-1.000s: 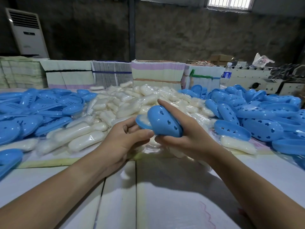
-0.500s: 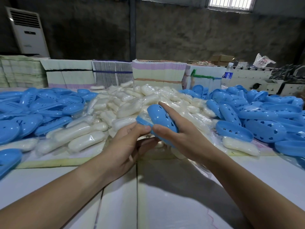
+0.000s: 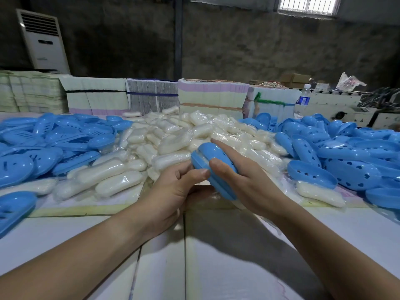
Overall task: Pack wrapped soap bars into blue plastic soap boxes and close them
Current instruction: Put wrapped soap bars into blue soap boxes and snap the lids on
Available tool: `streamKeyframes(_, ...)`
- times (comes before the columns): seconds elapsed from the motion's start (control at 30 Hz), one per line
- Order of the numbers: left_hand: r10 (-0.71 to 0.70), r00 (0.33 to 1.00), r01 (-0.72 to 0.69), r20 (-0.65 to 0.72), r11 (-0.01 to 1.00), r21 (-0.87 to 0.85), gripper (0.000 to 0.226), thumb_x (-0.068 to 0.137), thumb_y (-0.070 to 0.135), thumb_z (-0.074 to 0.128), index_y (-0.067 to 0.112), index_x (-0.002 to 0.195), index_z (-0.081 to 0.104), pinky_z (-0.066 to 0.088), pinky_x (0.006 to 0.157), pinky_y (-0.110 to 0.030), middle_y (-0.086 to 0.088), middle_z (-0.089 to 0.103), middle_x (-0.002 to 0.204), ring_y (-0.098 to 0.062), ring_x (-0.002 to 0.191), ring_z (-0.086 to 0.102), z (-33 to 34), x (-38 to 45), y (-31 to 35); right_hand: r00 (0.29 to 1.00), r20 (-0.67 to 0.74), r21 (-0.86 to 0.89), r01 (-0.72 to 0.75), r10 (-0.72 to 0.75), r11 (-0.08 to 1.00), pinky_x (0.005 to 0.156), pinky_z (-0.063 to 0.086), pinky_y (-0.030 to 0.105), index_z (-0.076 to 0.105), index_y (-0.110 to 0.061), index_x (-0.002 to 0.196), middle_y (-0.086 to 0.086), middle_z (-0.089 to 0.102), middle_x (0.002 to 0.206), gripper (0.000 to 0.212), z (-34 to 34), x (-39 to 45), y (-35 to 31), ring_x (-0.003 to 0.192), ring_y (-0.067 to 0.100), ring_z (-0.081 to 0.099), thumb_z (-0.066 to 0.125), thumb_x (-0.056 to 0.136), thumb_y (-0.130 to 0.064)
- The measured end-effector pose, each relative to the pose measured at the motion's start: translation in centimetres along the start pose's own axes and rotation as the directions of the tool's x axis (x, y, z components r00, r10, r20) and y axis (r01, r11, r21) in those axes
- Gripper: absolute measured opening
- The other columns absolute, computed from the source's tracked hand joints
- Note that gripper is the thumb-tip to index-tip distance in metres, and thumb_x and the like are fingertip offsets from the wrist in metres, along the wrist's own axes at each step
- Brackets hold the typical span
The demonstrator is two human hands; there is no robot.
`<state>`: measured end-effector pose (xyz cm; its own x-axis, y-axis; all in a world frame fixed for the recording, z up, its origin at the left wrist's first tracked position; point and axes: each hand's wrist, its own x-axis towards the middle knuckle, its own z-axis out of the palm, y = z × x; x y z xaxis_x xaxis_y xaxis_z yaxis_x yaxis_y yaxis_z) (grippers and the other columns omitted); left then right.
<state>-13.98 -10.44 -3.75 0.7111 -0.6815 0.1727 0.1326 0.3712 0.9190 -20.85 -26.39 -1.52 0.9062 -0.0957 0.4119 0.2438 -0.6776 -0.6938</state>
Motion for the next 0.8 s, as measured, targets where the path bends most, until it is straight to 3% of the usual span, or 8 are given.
streamKeyframes(0.1,0.002,1.000,-0.002,0.011,0.999,0.047,0.045,0.079,0.024,0.067,0.002,0.118,0.069,0.060,0.092,-0.034,-0.015,0.074,0.112,-0.022,0.102,0.072,-0.18,0.03,-0.09,1.000,-0.013,-0.045,0.006,-0.006,0.999,0.098,0.036,0.015,0.036,-0.041,0.146,-0.022,0.052,0.136,0.075,0.23,-0.03,-0.16,0.120,-0.007,0.048,0.036,0.079,-0.076)
streamKeyframes(0.23,-0.013,1.000,0.012,0.005,0.996,0.089,0.045,0.078,0.024,0.067,0.002,0.118,0.069,0.060,0.087,-0.030,-0.015,0.074,0.112,-0.022,0.104,0.071,-0.40,0.04,-0.03,1.000,0.014,-0.041,0.005,-0.005,0.999,0.101,0.032,0.011,0.037,-0.039,0.147,-0.024,0.048,0.138,0.074,0.25,-0.11,-0.44,0.123,-0.011,0.043,0.036,0.081,-0.073)
streamKeyframes(0.37,-0.035,0.999,0.036,-0.007,0.992,0.117,0.040,0.087,0.015,0.062,-0.001,0.124,0.066,0.059,0.095,-0.036,-0.023,0.068,0.124,-0.030,0.113,0.069,-0.27,-0.13,0.23,0.999,0.048,0.001,-0.022,0.022,1.000,0.114,0.029,0.026,0.037,-0.037,0.147,-0.022,0.044,0.146,0.064,0.04,-0.26,-0.73,0.132,-0.008,0.038,0.040,0.088,-0.061)
streamKeyframes(0.53,-0.080,0.996,0.083,-0.040,0.993,0.083,0.028,0.097,0.006,0.054,-0.005,0.119,0.066,0.062,0.083,-0.033,-0.023,0.072,0.114,-0.023,0.093,0.074,0.22,-0.21,0.33,0.996,0.062,0.018,-0.058,0.057,0.998,0.114,0.032,0.036,0.041,-0.036,0.146,-0.018,0.050,0.142,0.063,-0.16,-0.12,-0.85,0.130,-0.001,0.044,0.044,0.086,-0.055)
streamKeyframes(0.7,-0.102,0.994,0.105,-0.036,0.992,0.066,0.033,0.098,0.009,0.053,-0.009,0.123,0.063,0.062,0.081,-0.031,-0.027,0.069,0.121,-0.023,0.091,0.074,0.27,-0.10,0.77,0.999,-0.009,0.043,-0.034,0.034,0.999,0.112,0.033,0.029,0.041,-0.044,0.143,-0.023,0.049,0.139,0.061,0.27,-0.09,-0.78,0.127,-0.006,0.044,0.046,0.085,-0.059)
streamKeyframes(0.8,-0.112,0.993,0.115,-0.043,0.991,0.062,0.031,0.099,0.009,0.053,-0.008,0.122,0.065,0.062,0.076,-0.029,-0.021,0.072,0.110,-0.020,0.086,0.074,0.19,-0.13,0.86,0.999,-0.035,0.002,-0.015,0.015,1.000,0.107,0.033,0.024,0.041,-0.049,0.141,-0.022,0.051,0.133,0.057,0.33,-0.02,-0.82,0.124,-0.006,0.045,0.047,0.085,-0.058)
